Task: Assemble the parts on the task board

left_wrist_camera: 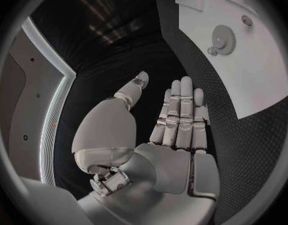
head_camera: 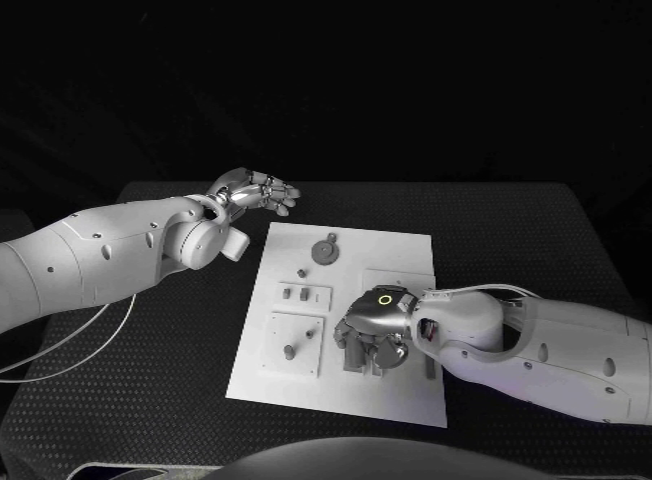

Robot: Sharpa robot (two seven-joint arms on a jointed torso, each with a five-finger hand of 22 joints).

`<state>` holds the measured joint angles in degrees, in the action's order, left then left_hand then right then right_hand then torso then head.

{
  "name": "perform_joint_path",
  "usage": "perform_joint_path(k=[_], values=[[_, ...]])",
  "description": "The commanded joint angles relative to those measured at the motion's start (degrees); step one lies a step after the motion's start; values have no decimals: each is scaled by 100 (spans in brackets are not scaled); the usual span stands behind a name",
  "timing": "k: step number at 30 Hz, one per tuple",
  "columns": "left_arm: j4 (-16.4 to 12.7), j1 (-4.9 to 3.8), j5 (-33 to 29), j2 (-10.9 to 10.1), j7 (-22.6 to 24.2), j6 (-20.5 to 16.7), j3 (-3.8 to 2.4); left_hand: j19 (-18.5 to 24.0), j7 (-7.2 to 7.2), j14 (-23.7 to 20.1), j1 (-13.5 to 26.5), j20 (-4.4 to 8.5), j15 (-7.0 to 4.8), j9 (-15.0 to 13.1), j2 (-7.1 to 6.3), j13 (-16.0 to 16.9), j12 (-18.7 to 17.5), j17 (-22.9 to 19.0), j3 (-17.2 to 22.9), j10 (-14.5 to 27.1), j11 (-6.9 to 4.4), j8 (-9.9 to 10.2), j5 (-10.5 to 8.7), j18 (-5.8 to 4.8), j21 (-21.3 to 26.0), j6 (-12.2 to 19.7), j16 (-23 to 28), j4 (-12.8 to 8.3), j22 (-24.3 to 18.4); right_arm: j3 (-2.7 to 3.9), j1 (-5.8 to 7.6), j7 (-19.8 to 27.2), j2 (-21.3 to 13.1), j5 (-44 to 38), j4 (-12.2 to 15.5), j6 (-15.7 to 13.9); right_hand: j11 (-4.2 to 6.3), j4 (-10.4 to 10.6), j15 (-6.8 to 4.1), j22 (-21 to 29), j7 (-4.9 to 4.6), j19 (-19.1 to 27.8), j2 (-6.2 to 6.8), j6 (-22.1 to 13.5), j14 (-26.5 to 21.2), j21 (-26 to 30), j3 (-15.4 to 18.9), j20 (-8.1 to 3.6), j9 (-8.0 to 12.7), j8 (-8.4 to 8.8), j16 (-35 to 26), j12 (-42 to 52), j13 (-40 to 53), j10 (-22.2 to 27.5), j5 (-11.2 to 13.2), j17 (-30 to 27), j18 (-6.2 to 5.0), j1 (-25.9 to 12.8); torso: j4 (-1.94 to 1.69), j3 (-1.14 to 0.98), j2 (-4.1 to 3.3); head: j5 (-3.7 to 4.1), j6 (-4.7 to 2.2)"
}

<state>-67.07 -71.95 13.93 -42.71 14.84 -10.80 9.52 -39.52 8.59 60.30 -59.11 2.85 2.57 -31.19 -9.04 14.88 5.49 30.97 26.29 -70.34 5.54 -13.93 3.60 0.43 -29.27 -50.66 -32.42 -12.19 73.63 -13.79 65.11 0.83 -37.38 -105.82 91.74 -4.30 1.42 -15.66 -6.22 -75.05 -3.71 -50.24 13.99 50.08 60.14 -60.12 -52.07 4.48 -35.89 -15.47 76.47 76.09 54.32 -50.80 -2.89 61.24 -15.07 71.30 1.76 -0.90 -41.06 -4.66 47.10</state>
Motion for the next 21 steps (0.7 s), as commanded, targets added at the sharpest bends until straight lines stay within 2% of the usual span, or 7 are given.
perform_joint_path(k=[1,8,21], values=[[-11,-1,-22,9,51,85,-3,-35,21,23,10,-14,21,7,58,-9,31,10,7,5,8,-21,-3,-43,24,29,34,29,6,-32,-33,-51,-27,14,-34,89,-58,-7,-15,-66,-127,-13,-22,196,11,-26,56,-41,-1,-39,26,20,-20,8,3,-13,7,-99,-1,0,-1,1,3],[-7,-2,-22,8,39,92,-3,-35,21,24,14,-15,21,8,62,-9,32,14,6,5,8,-21,-3,-43,27,29,36,32,8,-30,-31,96,-68,316,51,-33,-126,-50,34,-52,-214,-70,-62,524,62,-69,437,-66,60,-102,89,94,-109,-44,-8,-70,7,-515,-2,0,0,-4,-2],[-7,-2,-22,7,27,118,-3,-35,20,22,20,-15,22,11,60,-11,32,20,1,10,9,-21,-4,-43,32,34,44,36,12,-30,-31,99,-76,350,44,1,-126,-70,37,-35,-211,-85,-102,607,72,-63,540,-83,105,-89,104,115,-159,-51,-10,-102,7,-596,0,-1,1,-14,-1]])
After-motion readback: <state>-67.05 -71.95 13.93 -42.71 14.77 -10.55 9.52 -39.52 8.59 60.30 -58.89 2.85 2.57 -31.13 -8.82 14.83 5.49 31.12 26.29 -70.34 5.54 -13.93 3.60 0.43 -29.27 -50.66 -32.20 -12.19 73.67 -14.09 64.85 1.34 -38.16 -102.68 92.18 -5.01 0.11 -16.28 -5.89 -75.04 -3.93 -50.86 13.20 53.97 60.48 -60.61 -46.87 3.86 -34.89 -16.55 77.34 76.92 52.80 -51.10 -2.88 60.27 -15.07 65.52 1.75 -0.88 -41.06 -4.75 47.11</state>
